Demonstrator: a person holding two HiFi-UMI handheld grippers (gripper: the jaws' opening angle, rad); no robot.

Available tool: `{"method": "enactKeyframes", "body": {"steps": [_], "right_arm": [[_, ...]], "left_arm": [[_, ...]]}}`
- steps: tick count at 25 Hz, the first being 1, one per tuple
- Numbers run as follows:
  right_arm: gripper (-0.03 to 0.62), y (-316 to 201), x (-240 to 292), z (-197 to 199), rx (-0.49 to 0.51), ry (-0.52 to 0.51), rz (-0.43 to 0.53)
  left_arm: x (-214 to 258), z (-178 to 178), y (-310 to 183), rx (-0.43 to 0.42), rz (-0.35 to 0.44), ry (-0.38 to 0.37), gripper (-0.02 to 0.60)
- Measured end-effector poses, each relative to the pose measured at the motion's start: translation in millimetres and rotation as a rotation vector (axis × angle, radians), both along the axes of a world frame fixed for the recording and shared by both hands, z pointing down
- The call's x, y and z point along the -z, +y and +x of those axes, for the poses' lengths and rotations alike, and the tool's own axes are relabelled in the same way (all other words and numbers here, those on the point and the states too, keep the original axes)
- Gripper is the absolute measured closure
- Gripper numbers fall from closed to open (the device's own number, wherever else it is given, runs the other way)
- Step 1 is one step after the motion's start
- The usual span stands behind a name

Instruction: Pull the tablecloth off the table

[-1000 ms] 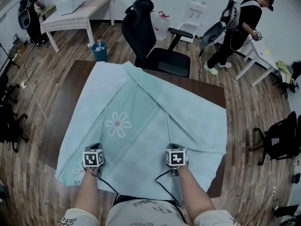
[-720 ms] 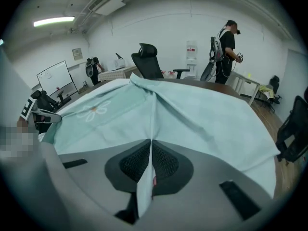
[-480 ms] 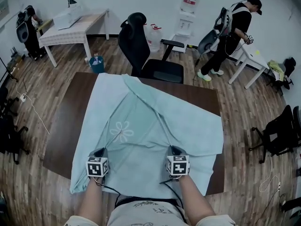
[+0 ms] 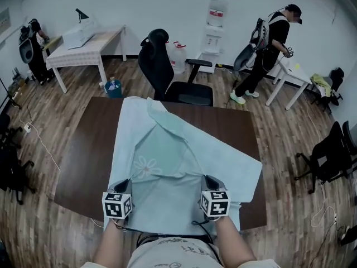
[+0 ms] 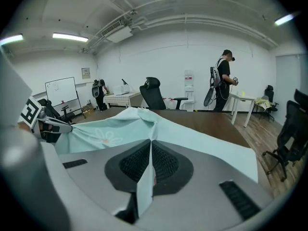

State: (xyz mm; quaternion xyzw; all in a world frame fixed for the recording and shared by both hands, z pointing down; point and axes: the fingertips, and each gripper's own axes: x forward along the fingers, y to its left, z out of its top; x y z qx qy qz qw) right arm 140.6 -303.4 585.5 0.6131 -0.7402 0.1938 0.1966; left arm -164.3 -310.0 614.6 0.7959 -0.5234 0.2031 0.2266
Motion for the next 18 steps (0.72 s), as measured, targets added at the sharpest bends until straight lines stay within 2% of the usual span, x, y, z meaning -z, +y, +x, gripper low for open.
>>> {"method": "enactKeyframes", "body": {"steps": [8, 18], "right_arm": [[0.58, 16.7, 50.9, -4.8, 0.018, -0.032, 0.119], [0.58, 31.6, 147.6, 2.2, -0.017, -0.048, 0.358]], "left_arm": [[47.1, 11.2, 13.3, -0.006, 0.118, 0.008, 0.572], [149.7, 26.1, 26.2, -0.052, 0.358, 0.012, 0.572]]}}
